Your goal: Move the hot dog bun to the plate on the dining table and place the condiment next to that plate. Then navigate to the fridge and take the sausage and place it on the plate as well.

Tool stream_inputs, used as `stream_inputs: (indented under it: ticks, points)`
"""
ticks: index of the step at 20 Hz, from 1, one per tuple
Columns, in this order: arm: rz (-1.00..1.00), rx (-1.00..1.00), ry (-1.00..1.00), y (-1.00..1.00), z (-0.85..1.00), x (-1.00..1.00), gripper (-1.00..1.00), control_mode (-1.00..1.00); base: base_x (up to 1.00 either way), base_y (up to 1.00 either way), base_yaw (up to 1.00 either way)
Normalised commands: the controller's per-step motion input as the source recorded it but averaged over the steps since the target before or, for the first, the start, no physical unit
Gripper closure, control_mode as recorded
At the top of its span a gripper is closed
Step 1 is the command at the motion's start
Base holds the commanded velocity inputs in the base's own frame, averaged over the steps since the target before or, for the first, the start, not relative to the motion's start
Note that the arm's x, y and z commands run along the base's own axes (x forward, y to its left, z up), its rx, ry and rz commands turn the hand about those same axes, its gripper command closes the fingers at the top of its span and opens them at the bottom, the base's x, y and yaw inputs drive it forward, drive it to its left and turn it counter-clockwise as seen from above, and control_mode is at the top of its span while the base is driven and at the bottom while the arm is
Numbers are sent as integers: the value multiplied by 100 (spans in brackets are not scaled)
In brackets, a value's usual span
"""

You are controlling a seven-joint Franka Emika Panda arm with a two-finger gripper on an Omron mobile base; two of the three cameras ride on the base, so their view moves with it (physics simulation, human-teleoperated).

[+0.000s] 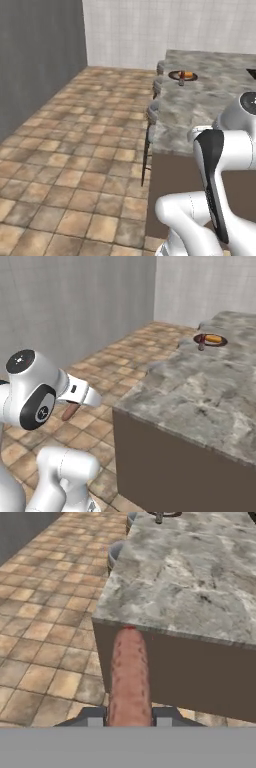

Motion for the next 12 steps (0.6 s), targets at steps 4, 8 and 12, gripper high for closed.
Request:
stream_inputs:
  ticks: [4,8,12]
  points:
    - [0,0,0,0,0,0,100,100,64,100,-39]
    - [0,0,0,0,0,0,100,100,64,100,-39]
    - [0,0,0,0,0,0,100,100,65,100,-40]
